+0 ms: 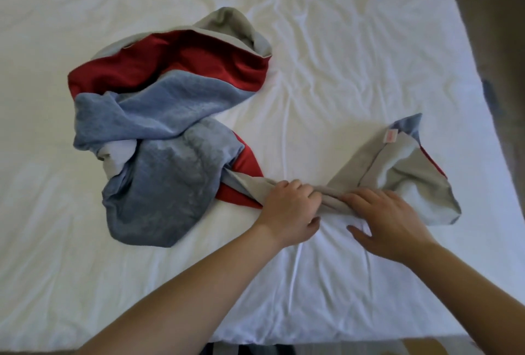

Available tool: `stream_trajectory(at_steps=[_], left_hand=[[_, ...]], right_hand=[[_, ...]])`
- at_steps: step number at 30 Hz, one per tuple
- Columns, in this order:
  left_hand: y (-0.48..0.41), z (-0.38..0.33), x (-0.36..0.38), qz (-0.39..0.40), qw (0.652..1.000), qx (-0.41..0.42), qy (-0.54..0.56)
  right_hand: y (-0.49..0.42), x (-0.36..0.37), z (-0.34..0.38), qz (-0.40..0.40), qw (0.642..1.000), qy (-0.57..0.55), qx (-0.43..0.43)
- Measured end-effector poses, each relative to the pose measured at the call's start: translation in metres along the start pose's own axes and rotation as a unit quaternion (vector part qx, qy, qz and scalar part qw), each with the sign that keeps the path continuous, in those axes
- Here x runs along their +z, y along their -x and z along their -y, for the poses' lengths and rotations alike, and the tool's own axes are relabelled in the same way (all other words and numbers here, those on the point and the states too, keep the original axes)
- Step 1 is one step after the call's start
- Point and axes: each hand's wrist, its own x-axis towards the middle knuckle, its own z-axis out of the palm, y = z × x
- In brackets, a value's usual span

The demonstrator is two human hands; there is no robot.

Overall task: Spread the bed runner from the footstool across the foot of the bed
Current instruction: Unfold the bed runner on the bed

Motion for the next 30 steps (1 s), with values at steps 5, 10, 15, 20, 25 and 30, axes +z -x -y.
stream_trajectory(at_steps=[5, 10, 15, 20, 25, 30], left_hand=[[0.000, -0.011, 0.003, -0.091, 0.991, 0.085, -0.042], [-0.018, -0.012, 0.015, -0.140, 0.979, 0.099, -0.109], [-0.034, 0.002, 0.009, -0.185, 0.971, 0.110, -0.109], [-0.054, 0.024, -0.016, -0.154, 0.987, 0.031, -0.023], [-0.081, 0.055, -0.034, -0.106, 0.984, -0.138, 0.027], [-0.104, 0.079, -0.032, -0.029, 0.971, -0.234, -0.050]], right_hand=[[0.023, -0.010, -0.034, -0.047, 0.996, 0.056, 0.045], [0.045, -0.001, -0.069, -0.037, 0.993, 0.077, 0.086], [0.019, -0.023, -0.091, -0.085, 0.990, 0.027, 0.112], [-0.038, -0.060, -0.104, -0.096, 0.989, 0.081, 0.083], [-0.100, -0.056, -0.102, -0.122, 0.979, 0.130, 0.095], [-0.142, -0.044, -0.064, -0.153, 0.976, 0.076, 0.138]])
